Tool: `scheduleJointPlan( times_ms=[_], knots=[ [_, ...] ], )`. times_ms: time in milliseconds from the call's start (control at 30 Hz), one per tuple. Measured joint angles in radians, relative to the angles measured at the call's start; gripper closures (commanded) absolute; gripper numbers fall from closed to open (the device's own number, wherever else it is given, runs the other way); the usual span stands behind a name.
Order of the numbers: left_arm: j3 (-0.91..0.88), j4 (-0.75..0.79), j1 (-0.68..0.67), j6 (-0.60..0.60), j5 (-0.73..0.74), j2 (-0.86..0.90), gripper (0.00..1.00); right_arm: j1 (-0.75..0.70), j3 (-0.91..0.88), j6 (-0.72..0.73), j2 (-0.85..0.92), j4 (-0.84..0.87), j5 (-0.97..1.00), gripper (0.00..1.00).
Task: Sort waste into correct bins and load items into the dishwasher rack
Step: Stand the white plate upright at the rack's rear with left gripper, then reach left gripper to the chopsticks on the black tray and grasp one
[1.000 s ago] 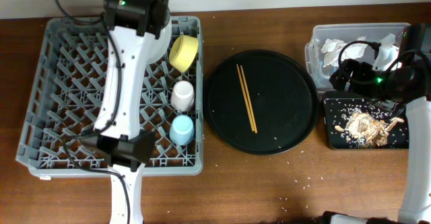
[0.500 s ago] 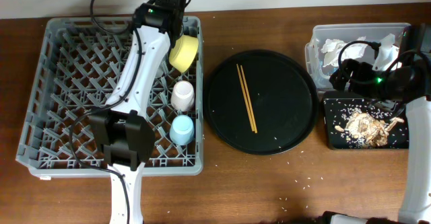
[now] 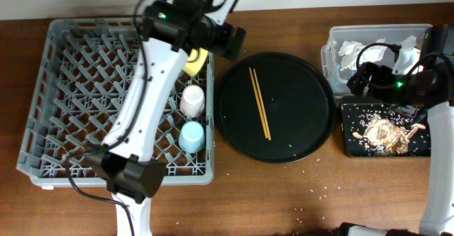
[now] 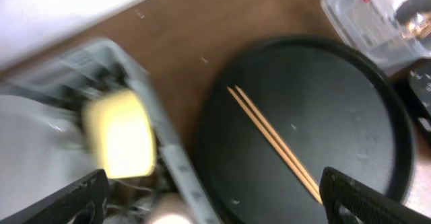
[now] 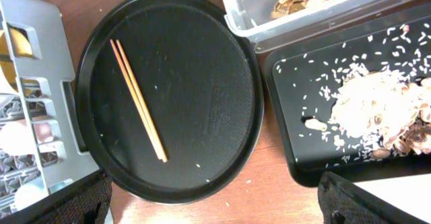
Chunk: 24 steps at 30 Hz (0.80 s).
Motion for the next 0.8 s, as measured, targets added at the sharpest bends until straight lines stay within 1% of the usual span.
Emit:
scheduleJointPlan(
  times_ms=[100, 200, 267, 300, 333, 367, 400, 533, 600, 700, 767, 800],
  knots=[
    [-0.238, 0.093, -0.059, -0.185, 0.018, 0.009, 0.01, 0.0, 0.0, -0.001, 0.0, 0.0, 0.0, 0.02],
    [-0.409, 0.235, -0.108, -0.258, 0.014, 0.015, 0.01, 0.0, 0.0, 0.0, 0.0, 0.0, 0.0, 0.02],
    [-0.489, 0.337, -0.142, -0.279, 0.019, 0.019, 0.01, 0.0, 0.0, 0.0, 0.0, 0.0, 0.0, 0.01],
    [-0.5, 0.347, -0.151, -0.283, 0.023, 0.019, 0.01, 0.0, 0.0, 0.0, 0.0, 0.0, 0.0, 0.02],
    [-0.512, 0.349, -0.168, -0.288, 0.027, 0.019, 0.09, 0.0, 0.0, 0.0, 0.0, 0.0, 0.0, 0.01],
    [-0.515, 0.355, -0.189, -0.29, 0.029, 0.019, 0.1, 0.0, 0.0, 0.0, 0.0, 0.0, 0.0, 0.02],
    [-0.515, 0.362, -0.203, -0.301, 0.022, 0.018, 0.16, 0.0, 0.0, 0.0, 0.0, 0.0, 0.0, 0.02],
    [-0.513, 0.321, -0.223, -0.438, -0.034, 0.018, 0.16, 0.0, 0.0, 0.0, 0.0, 0.0, 0.0, 0.02],
    [-0.449, 0.243, -0.219, -0.465, -0.065, 0.021, 0.19, 0.0, 0.0, 0.0, 0.0, 0.001, 0.0, 0.02],
    [-0.306, 0.189, -0.219, -0.481, -0.117, 0.021, 0.19, 0.0, 0.0, -0.001, 0.0, 0.0, 0.0, 0.02],
    [-0.294, 0.149, -0.219, -0.481, -0.132, 0.023, 0.27, 0.0, 0.0, 0.0, 0.0, 0.0, 0.0, 0.02],
    [-0.293, 0.132, -0.219, -0.479, -0.134, 0.033, 0.28, 0.0, 0.0, 0.0, 0.0, 0.0, 0.0, 0.02]
  ],
)
